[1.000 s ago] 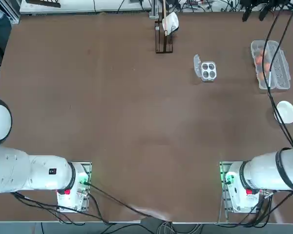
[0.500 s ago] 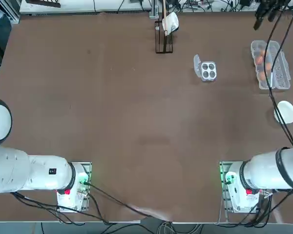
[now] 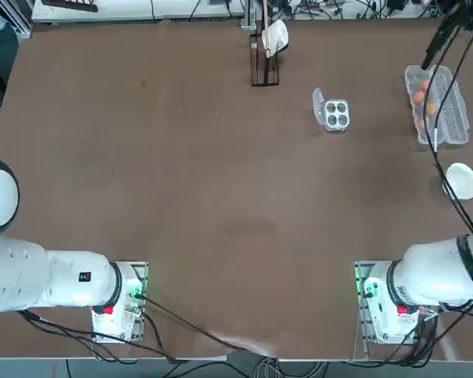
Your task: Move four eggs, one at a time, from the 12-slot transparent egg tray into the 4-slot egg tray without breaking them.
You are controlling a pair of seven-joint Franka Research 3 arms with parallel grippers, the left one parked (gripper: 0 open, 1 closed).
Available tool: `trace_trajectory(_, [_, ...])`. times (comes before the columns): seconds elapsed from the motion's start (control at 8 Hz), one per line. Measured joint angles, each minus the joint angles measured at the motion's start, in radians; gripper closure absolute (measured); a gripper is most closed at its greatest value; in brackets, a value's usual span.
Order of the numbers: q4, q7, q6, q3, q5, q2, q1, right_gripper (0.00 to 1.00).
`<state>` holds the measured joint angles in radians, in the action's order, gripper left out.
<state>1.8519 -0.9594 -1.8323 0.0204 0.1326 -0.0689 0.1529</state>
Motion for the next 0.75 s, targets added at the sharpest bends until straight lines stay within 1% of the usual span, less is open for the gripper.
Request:
trace_trajectory(0.12, [0.045, -0.114, -0.077, 0.0, 0.007, -0.012, 0.028, 0.0])
trace_trajectory(0.38, [0.149, -0.33, -0.289, -0.001, 0.008, -0.041, 0.091, 0.0])
trace_trajectory(0.5, [0.201, -0.401, -0.374, -0.001, 0.008, -0.049, 0.116, 0.0])
trace_trajectory(0.75, [0.278, -0.502, -0.491, -0.002, 0.008, -0.056, 0.162, 0.0])
